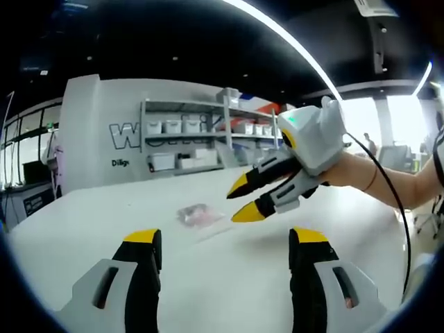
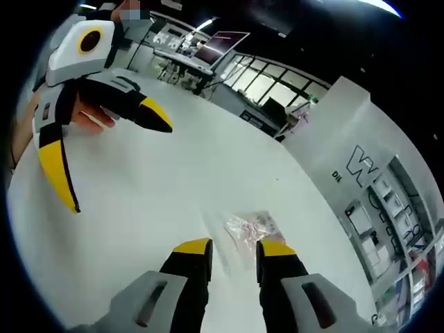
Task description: Open the resealable bag by pulling the two sides of the seal apart until the entire bag opening is separated and visibly accessible.
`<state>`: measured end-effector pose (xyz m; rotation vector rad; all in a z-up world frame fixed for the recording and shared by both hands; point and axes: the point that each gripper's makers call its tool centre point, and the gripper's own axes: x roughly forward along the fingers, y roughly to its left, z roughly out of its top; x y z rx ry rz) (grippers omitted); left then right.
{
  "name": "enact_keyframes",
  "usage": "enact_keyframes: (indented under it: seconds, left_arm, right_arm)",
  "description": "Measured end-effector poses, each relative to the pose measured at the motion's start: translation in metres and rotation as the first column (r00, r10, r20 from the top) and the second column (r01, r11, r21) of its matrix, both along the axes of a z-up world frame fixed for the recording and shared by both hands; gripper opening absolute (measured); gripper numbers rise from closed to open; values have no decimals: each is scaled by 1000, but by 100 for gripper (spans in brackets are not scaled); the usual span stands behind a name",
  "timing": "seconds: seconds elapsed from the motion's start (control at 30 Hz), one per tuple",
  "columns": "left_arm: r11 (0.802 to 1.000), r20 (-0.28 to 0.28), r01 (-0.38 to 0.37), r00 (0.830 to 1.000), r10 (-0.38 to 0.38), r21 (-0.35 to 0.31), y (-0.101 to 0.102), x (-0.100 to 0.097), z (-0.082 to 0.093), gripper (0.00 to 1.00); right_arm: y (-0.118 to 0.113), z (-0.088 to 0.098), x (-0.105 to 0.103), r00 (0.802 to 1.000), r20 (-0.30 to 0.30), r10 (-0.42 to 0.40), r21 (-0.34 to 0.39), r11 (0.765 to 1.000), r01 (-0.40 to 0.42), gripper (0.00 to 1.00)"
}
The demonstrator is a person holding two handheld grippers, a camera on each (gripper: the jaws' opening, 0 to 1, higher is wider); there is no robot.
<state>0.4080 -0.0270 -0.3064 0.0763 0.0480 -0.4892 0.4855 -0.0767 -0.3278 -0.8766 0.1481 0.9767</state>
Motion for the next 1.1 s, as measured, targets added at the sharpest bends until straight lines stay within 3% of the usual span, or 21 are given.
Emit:
enact_keyframes:
  seconds: [1.1]
  left_arm:
    - [1000,-14,-3,1000,3,11,2,3,-3,74]
  right_arm:
    - [8,-11,9,1000,-2,15,-54,998,-15,17]
